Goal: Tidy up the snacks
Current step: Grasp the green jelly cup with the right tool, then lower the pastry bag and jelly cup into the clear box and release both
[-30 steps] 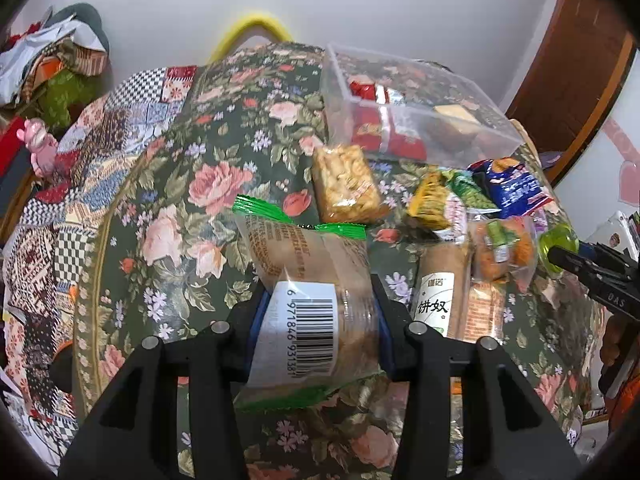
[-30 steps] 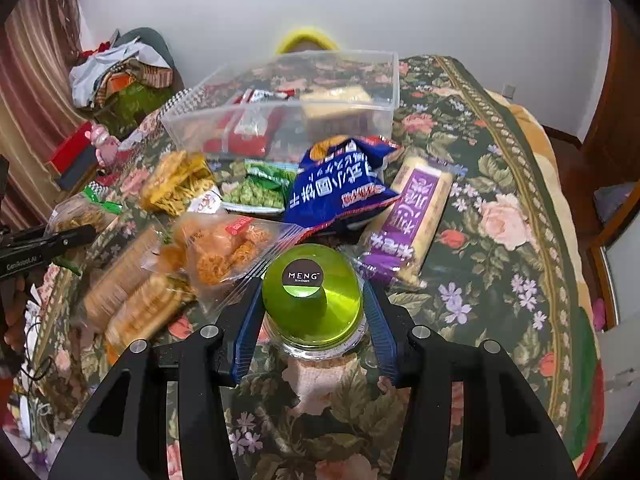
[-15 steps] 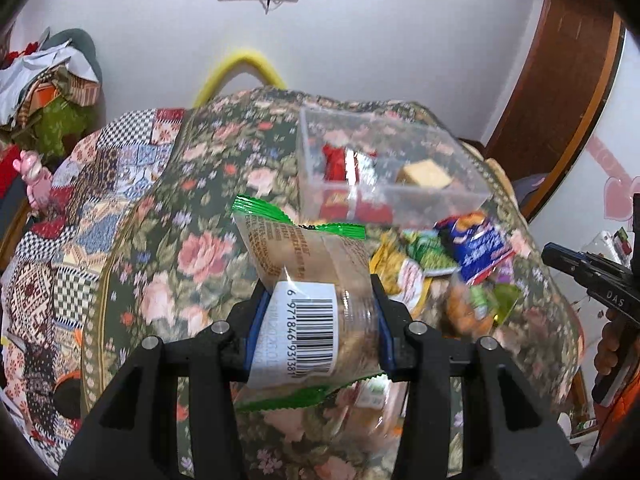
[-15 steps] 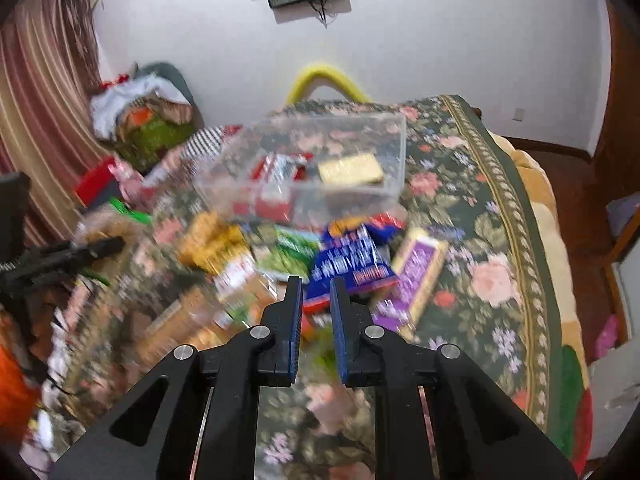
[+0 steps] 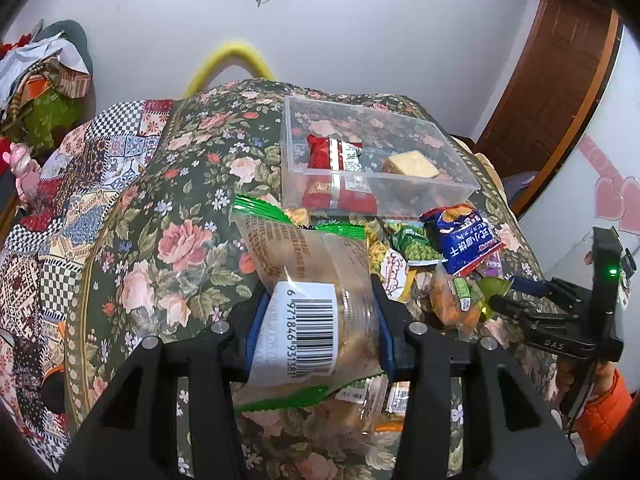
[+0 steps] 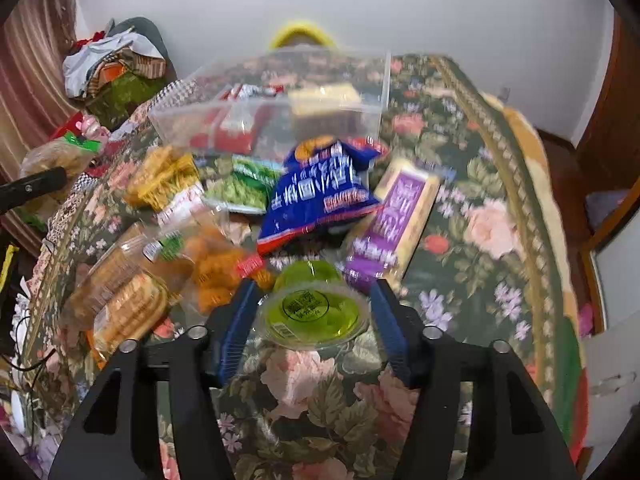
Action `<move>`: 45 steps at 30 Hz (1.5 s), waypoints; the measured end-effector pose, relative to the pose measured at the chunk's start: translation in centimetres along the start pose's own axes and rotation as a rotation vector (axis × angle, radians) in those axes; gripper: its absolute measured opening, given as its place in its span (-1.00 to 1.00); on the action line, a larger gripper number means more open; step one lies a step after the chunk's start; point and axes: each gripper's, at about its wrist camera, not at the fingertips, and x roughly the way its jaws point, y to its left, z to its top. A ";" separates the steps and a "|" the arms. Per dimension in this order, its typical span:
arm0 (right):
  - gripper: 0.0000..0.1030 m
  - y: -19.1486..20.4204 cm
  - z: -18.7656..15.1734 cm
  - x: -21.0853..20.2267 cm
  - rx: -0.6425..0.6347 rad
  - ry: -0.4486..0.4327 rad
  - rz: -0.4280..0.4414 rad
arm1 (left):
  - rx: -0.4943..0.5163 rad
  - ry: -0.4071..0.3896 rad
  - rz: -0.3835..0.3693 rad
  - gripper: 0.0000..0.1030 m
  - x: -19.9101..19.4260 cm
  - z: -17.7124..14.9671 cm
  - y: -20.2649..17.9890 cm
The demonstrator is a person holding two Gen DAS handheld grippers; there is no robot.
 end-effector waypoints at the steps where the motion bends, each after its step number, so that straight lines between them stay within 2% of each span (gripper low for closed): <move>1: 0.16 -0.1 -0.1 0.4 0.014 0.007 0.009 | -0.003 0.001 0.000 -0.12 0.0 -0.1 0.1; 7: 0.12 -0.1 -0.6 1.7 0.016 0.015 -0.004 | -0.012 -0.001 0.002 -0.12 -0.3 -0.1 0.1; 13: 0.07 -0.5 -0.6 -0.2 0.030 -0.043 -0.005 | -0.006 -0.017 0.000 -0.12 -0.7 0.4 -0.2; 17: 0.05 -0.5 0.3 -2.4 -0.005 -0.098 -0.024 | -0.006 -0.035 -0.007 -0.12 -1.0 1.2 -0.4; 25: 0.05 -0.1 3.4 -5.6 -0.039 -0.189 -0.026 | -0.012 -0.064 -0.036 -0.12 -0.8 3.2 -1.1; 31: 0.05 1.1 6.7 -6.3 -0.063 -0.261 -0.009 | -0.002 -0.072 -0.047 -0.12 0.5 5.6 -1.7; 38: 0.05 2.6 10.4 -4.6 -0.084 -0.295 0.017 | 0.033 -0.080 -0.028 -0.12 3.1 8.4 -2.7; 45: 0.05 3.6 13.4 -1.4 -0.096 -0.279 0.020 | 0.026 -0.072 -0.036 -0.12 6.6 11.2 -2.8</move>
